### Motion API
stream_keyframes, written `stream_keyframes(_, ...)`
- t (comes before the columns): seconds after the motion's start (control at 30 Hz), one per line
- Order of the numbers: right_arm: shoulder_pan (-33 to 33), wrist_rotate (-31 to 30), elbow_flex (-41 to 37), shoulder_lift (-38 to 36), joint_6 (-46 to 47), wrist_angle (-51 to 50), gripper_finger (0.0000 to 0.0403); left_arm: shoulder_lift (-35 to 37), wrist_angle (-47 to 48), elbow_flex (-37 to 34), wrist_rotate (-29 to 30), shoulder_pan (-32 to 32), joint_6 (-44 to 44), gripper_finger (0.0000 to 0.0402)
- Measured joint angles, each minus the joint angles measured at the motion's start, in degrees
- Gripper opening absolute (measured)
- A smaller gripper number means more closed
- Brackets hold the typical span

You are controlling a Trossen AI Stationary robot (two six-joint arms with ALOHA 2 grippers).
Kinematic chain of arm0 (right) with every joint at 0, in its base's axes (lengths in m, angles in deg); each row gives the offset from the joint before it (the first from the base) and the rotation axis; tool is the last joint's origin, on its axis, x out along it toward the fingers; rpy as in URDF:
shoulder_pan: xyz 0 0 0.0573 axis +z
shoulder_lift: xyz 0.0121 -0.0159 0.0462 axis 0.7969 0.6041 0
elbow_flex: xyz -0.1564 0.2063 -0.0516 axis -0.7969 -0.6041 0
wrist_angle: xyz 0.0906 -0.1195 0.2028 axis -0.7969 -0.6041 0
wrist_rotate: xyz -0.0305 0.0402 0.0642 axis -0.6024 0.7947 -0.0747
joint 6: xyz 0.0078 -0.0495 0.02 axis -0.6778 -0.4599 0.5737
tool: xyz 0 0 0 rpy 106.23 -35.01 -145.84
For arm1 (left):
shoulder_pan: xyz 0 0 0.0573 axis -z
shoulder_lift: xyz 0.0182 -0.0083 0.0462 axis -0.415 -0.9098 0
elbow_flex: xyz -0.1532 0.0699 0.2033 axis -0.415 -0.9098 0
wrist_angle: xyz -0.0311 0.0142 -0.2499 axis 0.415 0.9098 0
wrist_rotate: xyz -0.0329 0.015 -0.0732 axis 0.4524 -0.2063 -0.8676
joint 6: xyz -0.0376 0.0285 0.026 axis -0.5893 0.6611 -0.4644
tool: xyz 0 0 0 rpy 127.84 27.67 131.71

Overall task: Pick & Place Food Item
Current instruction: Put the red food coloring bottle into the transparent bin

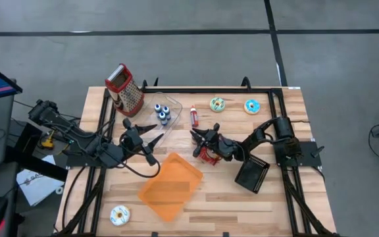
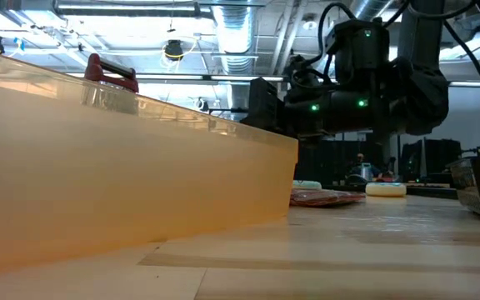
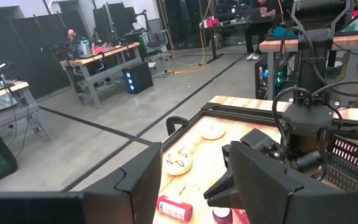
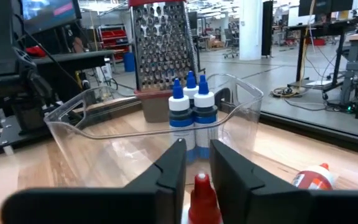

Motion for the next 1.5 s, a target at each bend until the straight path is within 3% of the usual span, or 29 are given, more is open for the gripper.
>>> stream_keyframes(0.37, 0.3, -0.1, 0.0, -3.6, -1.9, 0.0, 0.0106, 0.0, 0.0, 0.0, -0.3, 0.0, 0.0, 0.0184)
stream_keyframes(0.57, 1.0, -0.5, -2.0, -13.3, -4.4, -2.9, 0.0113, -1.5, 2.2, 0.0, -8.2, -0.8, 1.1, 0.0184)
stream_keyframes(0.77, 3.3, -2.0, -5.6, -31.9, 0.3, -26.2, 0.0114, -4.3, 4.0, 0.0, -21.1, -4.0, -1.1, 0.0184)
stream_keyframes(0.93, 6.8, -2.0, -5.7, -46.4, 10.8, -51.3, 0.0114, -6.5, 4.0, 0.8, -37.7, -10.4, -4.1, 0.0184)
stream_keyframes(1.07, 10.1, -2.8, -5.7, -54.8, 19.8, -65.8, 0.0114, -9.2, 4.4, 2.3, -48.4, -16.6, -4.0, 0.0184)
stream_keyframes(1.27, 16.4, -8.4, -5.7, -61.0, 36.8, -83.6, 0.0114, -16.2, 5.5, 6.2, -62.7, -23.6, 3.0, 0.0185)
stream_keyframes(1.5, 23.7, -12.5, -5.7, -62.5, 50.9, -91.6, 0.0114, -23.0, 10.4, 10.4, -65.7, -29.8, 11.5, 0.0185)
